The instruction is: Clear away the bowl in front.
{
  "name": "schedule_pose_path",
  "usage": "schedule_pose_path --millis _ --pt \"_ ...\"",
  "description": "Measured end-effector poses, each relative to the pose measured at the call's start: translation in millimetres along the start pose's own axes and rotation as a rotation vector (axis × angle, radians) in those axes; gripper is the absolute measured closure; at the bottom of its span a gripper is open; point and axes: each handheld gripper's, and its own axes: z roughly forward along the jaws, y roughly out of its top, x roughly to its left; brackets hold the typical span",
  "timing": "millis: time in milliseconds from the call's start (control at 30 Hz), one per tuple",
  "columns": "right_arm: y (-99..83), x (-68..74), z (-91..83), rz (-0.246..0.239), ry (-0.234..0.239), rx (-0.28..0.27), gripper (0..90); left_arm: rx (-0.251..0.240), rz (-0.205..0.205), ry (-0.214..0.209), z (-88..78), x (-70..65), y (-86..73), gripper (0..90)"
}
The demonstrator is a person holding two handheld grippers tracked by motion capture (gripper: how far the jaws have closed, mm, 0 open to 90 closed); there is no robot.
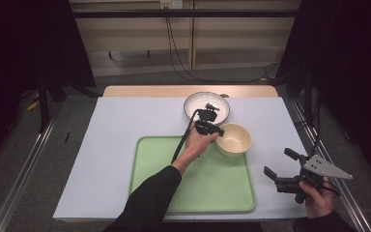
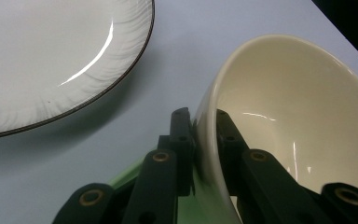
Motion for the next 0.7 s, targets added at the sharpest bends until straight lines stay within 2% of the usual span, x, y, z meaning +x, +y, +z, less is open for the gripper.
schedule_pose_path --millis 67,167,233,367,467,533,567,667,700 --pt "0.0 -0.1 0.0 -0.001 -0.002 0.000 0.0 -0.003 0.002 0.001 -0.1 -0.2 -0.1 79.3" --pt "0.0 0.0 0.1 0.001 0.002 -0.001 0.0 0.001 0.051 0.014 -1.4 -2.4 -0.1 77.5" --pt "0.0 0.0 -0.1 0.003 0.003 0.000 0.0 0.000 0.063 0.019 -1.5 -2.7 -0.3 73.0" --pt "0.0 -0.2 -0.1 0.001 0.004 -0.002 0.0 -0.043 0.071 0.049 -2.4 -4.1 -0.4 62.7" --pt "0.0 -0.5 -0.2 0.000 0.007 -0.001 0.0 -0.049 0.079 0.051 -3.9 -2.3 0.0 52.4" --pt "0.0 -0.6 -0.2 0.000 0.006 -0.001 0.0 -0.077 0.106 0.060 -5.2 -2.5 -0.2 45.4" --pt "0.1 -0.7 -0.3 -0.002 0.003 -0.001 0.0 -0.084 0.100 0.064 -5.3 -2.6 -0.3 41.5" --pt "0.1 -0.8 -0.3 -0.002 0.003 -0.001 0.0 -0.079 0.121 0.081 -7.8 -3.0 -0.1 28.4" --pt "0.1 -0.6 -0.1 -0.001 0.002 -0.004 0.0 -0.092 0.122 0.079 -8.4 -3.6 -0.3 24.0"
